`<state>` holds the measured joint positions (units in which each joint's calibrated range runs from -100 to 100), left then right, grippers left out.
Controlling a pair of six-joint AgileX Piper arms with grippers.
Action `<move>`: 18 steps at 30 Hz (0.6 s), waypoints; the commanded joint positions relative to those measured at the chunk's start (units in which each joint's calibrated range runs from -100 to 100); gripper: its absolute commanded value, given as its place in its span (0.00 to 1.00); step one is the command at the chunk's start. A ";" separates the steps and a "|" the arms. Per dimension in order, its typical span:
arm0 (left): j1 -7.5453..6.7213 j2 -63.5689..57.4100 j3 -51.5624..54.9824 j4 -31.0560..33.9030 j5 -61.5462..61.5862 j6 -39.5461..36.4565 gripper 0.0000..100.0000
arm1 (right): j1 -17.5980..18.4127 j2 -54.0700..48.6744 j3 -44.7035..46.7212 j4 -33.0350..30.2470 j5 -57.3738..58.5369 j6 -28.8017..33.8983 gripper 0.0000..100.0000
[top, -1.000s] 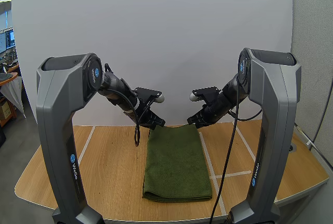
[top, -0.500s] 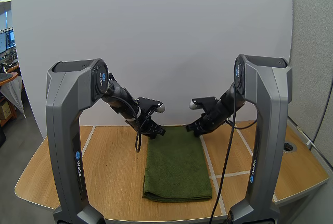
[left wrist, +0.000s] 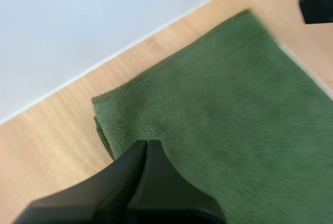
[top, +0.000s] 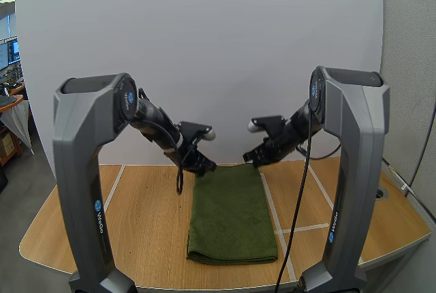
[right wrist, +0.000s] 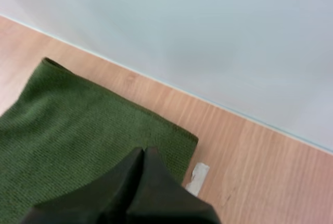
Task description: Fold the towel
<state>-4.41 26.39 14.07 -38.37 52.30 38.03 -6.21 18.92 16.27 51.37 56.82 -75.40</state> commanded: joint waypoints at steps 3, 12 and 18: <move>0.36 -10.90 5.77 -0.62 10.23 -0.25 0.00 | -0.47 -4.95 0.22 -0.77 2.56 0.88 0.00; 0.36 -14.94 12.13 -0.62 24.26 0.60 0.03 | -0.47 -4.68 0.22 0.03 -2.60 0.96 0.50; 0.36 -15.60 17.49 -0.72 30.25 0.51 0.50 | -0.24 -0.34 -3.32 0.39 -1.37 0.96 0.53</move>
<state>-4.07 12.52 24.90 -38.51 71.57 38.37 -6.49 14.58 16.27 51.26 57.92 -74.42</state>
